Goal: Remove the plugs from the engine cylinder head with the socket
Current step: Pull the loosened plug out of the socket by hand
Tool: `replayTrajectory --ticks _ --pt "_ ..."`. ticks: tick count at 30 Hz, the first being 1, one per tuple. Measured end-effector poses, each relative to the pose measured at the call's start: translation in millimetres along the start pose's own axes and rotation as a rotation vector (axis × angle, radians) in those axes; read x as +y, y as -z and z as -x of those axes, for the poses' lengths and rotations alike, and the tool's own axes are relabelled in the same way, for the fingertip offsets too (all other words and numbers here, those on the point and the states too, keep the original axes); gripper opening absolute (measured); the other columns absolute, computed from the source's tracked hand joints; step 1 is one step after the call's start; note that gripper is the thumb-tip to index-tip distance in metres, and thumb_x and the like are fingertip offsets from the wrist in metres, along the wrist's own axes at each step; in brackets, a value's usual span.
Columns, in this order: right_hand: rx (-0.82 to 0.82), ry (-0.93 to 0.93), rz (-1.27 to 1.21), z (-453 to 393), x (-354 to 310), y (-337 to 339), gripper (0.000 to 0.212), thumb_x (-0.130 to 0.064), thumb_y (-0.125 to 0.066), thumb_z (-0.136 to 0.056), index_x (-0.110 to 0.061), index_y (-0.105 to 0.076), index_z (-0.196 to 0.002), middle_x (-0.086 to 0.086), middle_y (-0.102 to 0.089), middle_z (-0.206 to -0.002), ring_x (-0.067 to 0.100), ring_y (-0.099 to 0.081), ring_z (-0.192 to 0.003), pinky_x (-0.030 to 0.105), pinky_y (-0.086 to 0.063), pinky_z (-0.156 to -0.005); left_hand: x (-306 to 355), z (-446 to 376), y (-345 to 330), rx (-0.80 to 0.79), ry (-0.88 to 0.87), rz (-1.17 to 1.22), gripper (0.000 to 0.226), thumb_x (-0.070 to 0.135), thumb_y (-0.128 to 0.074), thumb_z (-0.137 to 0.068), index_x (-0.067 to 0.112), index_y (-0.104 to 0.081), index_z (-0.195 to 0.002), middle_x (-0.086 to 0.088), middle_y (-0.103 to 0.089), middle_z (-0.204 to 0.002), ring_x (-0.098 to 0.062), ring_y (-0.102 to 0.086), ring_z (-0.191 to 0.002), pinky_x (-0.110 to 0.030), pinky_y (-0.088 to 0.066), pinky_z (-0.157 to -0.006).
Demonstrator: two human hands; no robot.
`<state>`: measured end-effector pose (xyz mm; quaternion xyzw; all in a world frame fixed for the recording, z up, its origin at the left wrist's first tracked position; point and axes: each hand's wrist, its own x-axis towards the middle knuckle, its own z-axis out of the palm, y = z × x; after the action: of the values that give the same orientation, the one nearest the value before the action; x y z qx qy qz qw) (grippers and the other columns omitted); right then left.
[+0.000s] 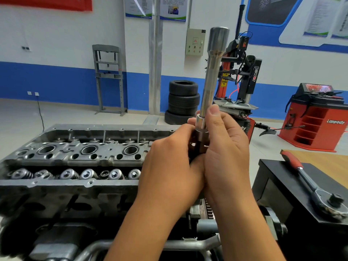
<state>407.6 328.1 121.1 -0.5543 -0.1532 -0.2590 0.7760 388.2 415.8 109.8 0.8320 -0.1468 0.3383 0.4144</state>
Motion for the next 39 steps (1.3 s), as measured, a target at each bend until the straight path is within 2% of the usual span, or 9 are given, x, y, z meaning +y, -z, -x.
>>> replayTrajectory --ticks 4,10,16,18,23,26,31,36,39 --pt "0.028 0.038 0.023 2.3 -1.0 0.6 0.036 -0.052 -0.074 -0.085 -0.016 -0.066 -0.091 0.014 -0.074 -0.091 0.011 -0.069 -0.073 0.030 -0.059 -0.066 1.3 1.4 -2.1 0.036 0.000 -0.046 0.023 0.050 -0.055 -0.079 0.042 -0.058 -0.100 0.016 -0.065 -0.071 -0.009 -0.062 -0.068 -0.030 -0.052 -0.055" --pt "0.040 0.012 0.022 2.8 -2.0 -1.7 0.053 -0.047 -0.055 -0.102 0.003 -0.062 -0.086 0.035 -0.061 -0.090 0.026 -0.058 -0.076 0.065 -0.055 -0.076 0.5 -1.3 0.3 -0.001 0.012 0.044 0.018 0.047 -0.057 -0.082 0.044 -0.060 -0.100 0.018 -0.069 -0.077 -0.008 -0.064 -0.072 -0.030 -0.053 -0.061" --pt "0.012 0.002 -0.004 1.4 -0.5 1.0 0.024 -0.046 -0.072 -0.086 -0.023 -0.071 -0.089 0.013 -0.074 -0.092 0.018 -0.069 -0.077 0.048 -0.061 -0.075 -2.9 -0.5 -0.5 0.026 0.069 0.045 0.020 0.041 -0.075 -0.083 0.044 -0.064 -0.099 0.022 -0.069 -0.078 -0.002 -0.064 -0.075 -0.023 -0.052 -0.059" --pt "0.004 0.012 0.017 0.1 0.3 1.4 0.030 -0.047 -0.069 -0.088 -0.017 -0.071 -0.092 0.017 -0.073 -0.093 0.018 -0.068 -0.076 0.043 -0.061 -0.072 -2.8 -0.8 -1.3 0.035 0.067 0.044 0.017 0.046 -0.071 -0.083 0.043 -0.064 -0.098 0.021 -0.069 -0.077 -0.002 -0.064 -0.075 -0.024 -0.053 -0.059" --pt "0.024 0.036 0.063 -0.6 1.0 0.2 0.048 -0.048 -0.053 -0.098 -0.004 -0.067 -0.085 0.027 -0.066 -0.088 0.024 -0.062 -0.078 0.059 -0.056 -0.080 -0.4 -1.6 1.8 -0.052 0.054 0.157 0.019 0.046 -0.059 -0.084 0.041 -0.066 -0.101 0.020 -0.074 -0.085 -0.004 -0.070 -0.080 -0.038 -0.060 -0.071" --pt "0.019 0.020 0.014 -0.5 1.9 1.0 0.040 -0.049 -0.063 -0.093 -0.011 -0.069 -0.085 0.018 -0.068 -0.083 0.022 -0.063 -0.076 0.057 -0.058 -0.073 -2.1 -1.9 2.3 -0.033 0.061 0.162 0.017 0.044 -0.064 -0.084 0.043 -0.067 -0.101 0.025 -0.073 -0.086 0.000 -0.070 -0.080 -0.033 -0.058 -0.069" --pt "-0.017 0.061 0.030 0.7 2.9 2.8 0.028 -0.042 -0.072 -0.089 -0.014 -0.070 -0.090 -0.002 -0.072 -0.079 0.010 -0.068 -0.071 0.034 -0.061 -0.068 -3.2 -0.4 0.3 0.048 0.071 0.096 0.013 0.043 -0.073 -0.086 0.043 -0.068 -0.097 0.026 -0.071 -0.082 0.001 -0.066 -0.073 -0.029 -0.056 -0.062" --pt "-0.025 0.061 0.057 -0.9 2.3 0.8 0.042 -0.047 -0.057 -0.096 -0.011 -0.071 -0.080 0.008 -0.065 -0.074 0.017 -0.060 -0.072 0.037 -0.053 -0.069 -1.5 -2.9 4.7 -0.038 0.074 0.242 0.022 0.044 -0.060 -0.085 0.036 -0.072 -0.101 0.018 -0.076 -0.085 -0.007 -0.073 -0.081 -0.039 -0.060 -0.074" --pt "-0.004 0.028 0.001 0.4 2.2 2.0 0.027 -0.047 -0.071 -0.088 -0.019 -0.072 -0.090 0.007 -0.072 -0.083 0.018 -0.069 -0.076 0.042 -0.063 -0.073 -2.0 -2.4 3.4 -0.004 0.080 0.227 0.015 0.045 -0.066 -0.086 0.040 -0.072 -0.098 0.023 -0.075 -0.084 -0.004 -0.071 -0.076 -0.037 -0.060 -0.068"
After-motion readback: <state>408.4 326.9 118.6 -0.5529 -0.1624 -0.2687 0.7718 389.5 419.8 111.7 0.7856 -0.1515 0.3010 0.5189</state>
